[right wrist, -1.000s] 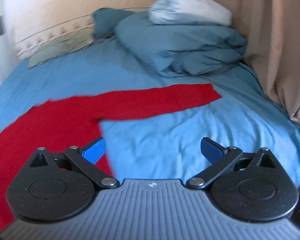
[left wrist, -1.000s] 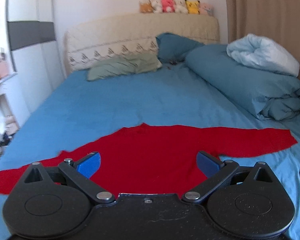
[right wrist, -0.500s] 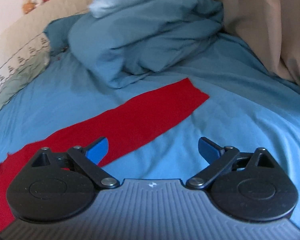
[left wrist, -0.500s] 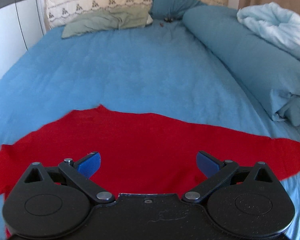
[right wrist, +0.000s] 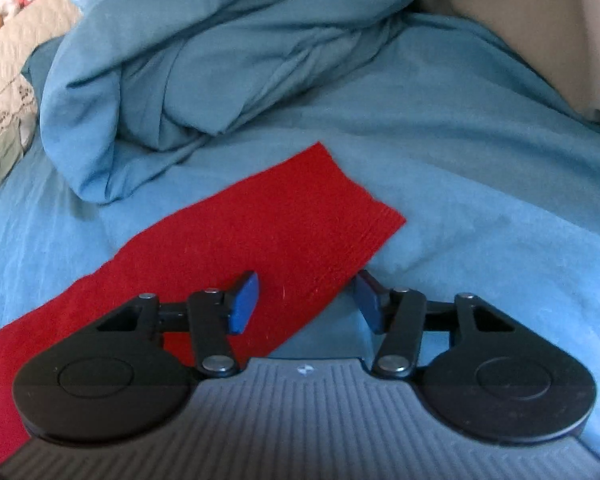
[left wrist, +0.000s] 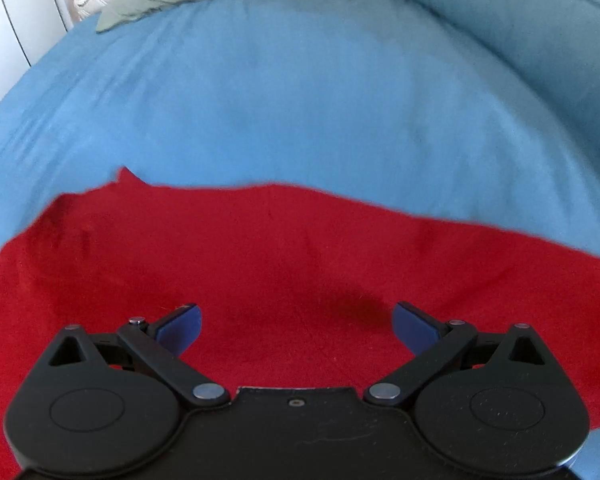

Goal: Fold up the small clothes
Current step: 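Lower the right gripper to a sweater sleeve cuff and close on it, then carry the sleeve across the sweater body while the left gripper closes on the other sleeve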

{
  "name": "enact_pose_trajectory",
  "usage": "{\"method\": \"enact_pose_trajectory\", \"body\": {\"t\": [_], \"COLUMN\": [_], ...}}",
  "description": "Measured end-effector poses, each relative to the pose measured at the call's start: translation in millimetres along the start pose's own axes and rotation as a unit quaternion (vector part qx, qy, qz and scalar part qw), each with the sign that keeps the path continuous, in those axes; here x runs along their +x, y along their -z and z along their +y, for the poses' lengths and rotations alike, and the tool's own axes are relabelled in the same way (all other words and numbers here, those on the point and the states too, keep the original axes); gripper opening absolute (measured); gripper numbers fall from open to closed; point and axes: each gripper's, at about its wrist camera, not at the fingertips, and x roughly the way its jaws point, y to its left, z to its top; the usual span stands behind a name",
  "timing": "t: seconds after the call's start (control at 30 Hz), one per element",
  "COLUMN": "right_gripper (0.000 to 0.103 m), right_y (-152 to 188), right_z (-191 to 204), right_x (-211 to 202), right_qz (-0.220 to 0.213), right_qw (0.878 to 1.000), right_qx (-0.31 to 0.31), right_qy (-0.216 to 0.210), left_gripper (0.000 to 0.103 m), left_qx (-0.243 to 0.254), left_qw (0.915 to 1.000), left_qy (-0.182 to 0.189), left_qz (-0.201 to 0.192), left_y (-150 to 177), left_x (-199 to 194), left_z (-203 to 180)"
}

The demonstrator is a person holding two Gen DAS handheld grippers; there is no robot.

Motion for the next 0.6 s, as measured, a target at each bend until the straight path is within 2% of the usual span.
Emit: {"method": "enact_pose_trajectory", "body": {"t": [0.03, 0.1, 0.17, 0.27, 0.37, 0.5, 0.6], "right_gripper": [0.058, 0.032, 0.021, 0.02, 0.02, 0.02, 0.02], "right_y": [1, -1, -5, -12, -22, -31, -25], "right_z": [-1, -2, -1, 10, 37, 106, 179], "right_x": [-1, 0, 1, -10, -39, -95, -132], "right_qz": [-0.005, -0.004, -0.001, -0.005, -0.027, -0.059, -0.069], "right_qw": [1.0, 1.0, 1.0, 1.0, 0.999, 0.991, 0.975], "right_qx": [0.005, 0.015, 0.019, -0.002, -0.022, -0.074, -0.114], "right_qy": [0.002, 0.003, 0.001, 0.011, -0.015, -0.094, -0.179], "left_gripper": [0.103, 0.103, 0.103, 0.102, 0.101, 0.101, 0.103], "left_qx": [0.001, -0.001, 0.002, 0.003, -0.002, -0.015, -0.034], "left_qw": [1.0, 1.0, 0.9999, 0.9992, 0.9977, 0.9968, 0.9955], "left_qy": [-0.001, 0.004, 0.01, 0.038, 0.054, 0.046, 0.036], "left_qz": [0.006, -0.006, -0.009, -0.015, -0.04, -0.063, -0.081], "left_y": [2, 6, 8, 7, 8, 6, 9], "left_x": [7, 12, 11, 6, -13, -53, -82], "left_z": [-1, 1, 3, 17, 41, 95, 144]}}
